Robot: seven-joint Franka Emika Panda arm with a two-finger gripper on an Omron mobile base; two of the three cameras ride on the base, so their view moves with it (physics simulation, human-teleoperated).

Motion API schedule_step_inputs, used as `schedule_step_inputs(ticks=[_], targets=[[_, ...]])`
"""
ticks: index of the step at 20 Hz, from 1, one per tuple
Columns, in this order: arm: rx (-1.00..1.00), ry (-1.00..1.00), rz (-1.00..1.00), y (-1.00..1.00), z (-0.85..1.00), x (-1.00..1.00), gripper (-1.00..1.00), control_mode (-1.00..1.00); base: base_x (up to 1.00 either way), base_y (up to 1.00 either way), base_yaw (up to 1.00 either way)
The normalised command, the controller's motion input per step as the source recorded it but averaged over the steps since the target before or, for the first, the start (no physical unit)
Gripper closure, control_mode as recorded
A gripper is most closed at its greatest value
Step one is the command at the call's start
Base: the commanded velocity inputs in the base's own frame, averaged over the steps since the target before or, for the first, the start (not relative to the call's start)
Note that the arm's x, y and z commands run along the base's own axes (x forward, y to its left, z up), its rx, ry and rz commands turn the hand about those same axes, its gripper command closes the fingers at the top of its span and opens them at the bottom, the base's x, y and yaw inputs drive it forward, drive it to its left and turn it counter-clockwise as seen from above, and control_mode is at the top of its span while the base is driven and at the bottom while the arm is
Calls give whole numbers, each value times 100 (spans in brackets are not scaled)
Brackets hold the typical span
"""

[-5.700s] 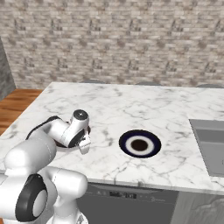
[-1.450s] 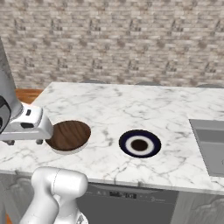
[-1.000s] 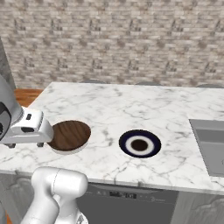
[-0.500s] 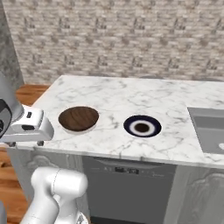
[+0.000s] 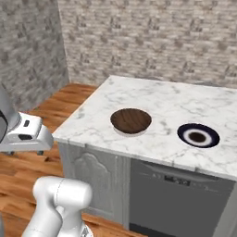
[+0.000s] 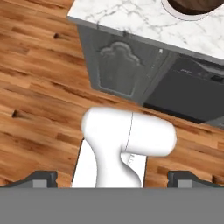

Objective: Move the bowls from the cabinet to the plates on the dining table.

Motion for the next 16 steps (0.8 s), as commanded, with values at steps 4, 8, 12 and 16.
schedule_step_inputs(ticks=[4,8,12,16], targets=[[0,0,0,0,0,0,-100,100,64,0,55],[0,0,0,0,0,0,-100,100,23,0,63],[0,0,0,0,0,0,-100,100,7,0,66],[0,0,0,0,0,0,-100,100,3,0,65]])
